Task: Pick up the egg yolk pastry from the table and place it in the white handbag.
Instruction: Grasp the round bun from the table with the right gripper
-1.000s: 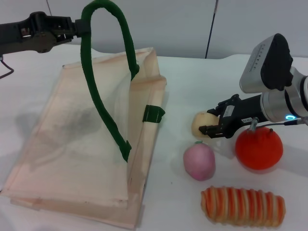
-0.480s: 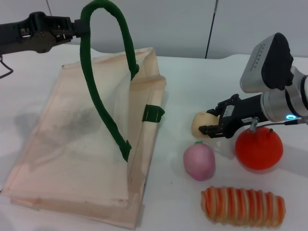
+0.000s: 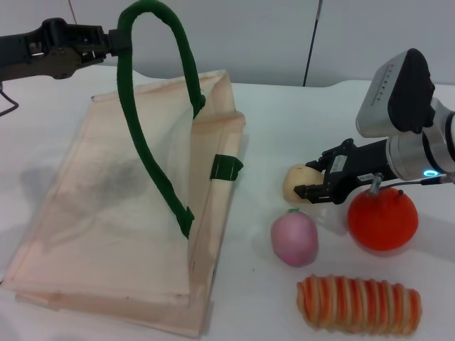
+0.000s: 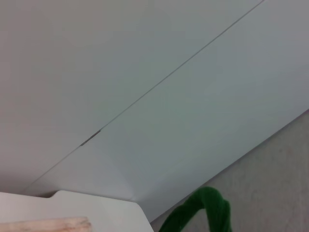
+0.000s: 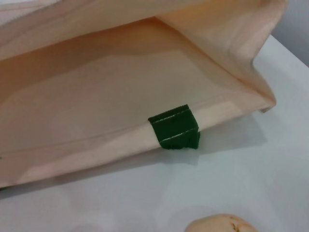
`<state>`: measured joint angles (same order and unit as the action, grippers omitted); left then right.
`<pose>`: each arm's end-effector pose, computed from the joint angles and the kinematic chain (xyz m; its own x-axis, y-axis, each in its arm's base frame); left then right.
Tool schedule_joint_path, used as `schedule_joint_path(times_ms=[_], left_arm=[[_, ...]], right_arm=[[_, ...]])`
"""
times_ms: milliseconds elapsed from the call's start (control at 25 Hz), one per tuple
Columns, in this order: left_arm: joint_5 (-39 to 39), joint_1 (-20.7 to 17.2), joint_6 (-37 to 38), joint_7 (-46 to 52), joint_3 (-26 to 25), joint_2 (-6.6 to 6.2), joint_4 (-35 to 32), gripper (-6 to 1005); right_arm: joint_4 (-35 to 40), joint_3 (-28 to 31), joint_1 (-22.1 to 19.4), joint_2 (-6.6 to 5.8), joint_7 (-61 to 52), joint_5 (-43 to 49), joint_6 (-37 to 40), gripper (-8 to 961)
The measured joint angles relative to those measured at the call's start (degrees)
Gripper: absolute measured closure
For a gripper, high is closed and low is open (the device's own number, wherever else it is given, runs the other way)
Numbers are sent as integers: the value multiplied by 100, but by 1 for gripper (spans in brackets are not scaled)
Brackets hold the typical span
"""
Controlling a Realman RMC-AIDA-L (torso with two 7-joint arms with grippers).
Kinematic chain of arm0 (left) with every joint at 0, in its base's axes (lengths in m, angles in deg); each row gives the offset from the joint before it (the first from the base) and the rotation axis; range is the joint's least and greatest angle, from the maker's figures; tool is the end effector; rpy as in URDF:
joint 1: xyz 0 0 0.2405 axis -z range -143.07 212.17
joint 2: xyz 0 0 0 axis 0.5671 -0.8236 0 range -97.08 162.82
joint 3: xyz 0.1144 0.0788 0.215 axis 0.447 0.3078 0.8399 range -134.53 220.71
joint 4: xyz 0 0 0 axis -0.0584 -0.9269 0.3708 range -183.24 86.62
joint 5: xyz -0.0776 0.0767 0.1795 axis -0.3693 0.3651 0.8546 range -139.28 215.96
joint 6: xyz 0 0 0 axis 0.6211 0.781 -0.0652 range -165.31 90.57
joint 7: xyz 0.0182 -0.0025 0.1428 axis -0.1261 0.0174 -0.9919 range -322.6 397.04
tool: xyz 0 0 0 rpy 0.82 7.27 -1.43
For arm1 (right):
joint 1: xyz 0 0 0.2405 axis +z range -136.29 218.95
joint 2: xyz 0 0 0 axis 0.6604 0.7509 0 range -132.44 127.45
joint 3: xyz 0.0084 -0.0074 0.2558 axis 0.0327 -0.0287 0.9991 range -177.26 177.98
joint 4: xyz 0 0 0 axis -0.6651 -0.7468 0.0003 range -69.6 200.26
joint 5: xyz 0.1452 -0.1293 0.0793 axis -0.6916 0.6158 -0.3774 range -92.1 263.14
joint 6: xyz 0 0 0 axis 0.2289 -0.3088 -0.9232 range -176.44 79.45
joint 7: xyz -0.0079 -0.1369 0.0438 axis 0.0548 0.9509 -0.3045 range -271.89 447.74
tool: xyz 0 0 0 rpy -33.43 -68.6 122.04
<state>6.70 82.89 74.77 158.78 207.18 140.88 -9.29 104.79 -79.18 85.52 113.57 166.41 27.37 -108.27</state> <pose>-0.2412 0.3682 0.1291 0.2118 0.7460 0.6314 0.8179 -0.4889 0.3033 0.2052 0.4029 -0.0585 0.9634 -0.2606 0.0632 -0.2307 -0.9254 -0.3006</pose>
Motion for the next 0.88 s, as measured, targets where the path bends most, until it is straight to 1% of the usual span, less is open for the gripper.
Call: schedule_joint_path(times_ms=[680,800,880], left_arm=[[0,-12,1,0,0,-9,0,829],[0,-12,1,4,0,-8,0,827],[0,-11,1,12,0,-8,-3,826]], right_arm=[[234,0,-112,6,31,-50,-106,455],[344,40,-136,11,44,-59,-283,457],[636,72,-252,12,50,-95,-512,459]])
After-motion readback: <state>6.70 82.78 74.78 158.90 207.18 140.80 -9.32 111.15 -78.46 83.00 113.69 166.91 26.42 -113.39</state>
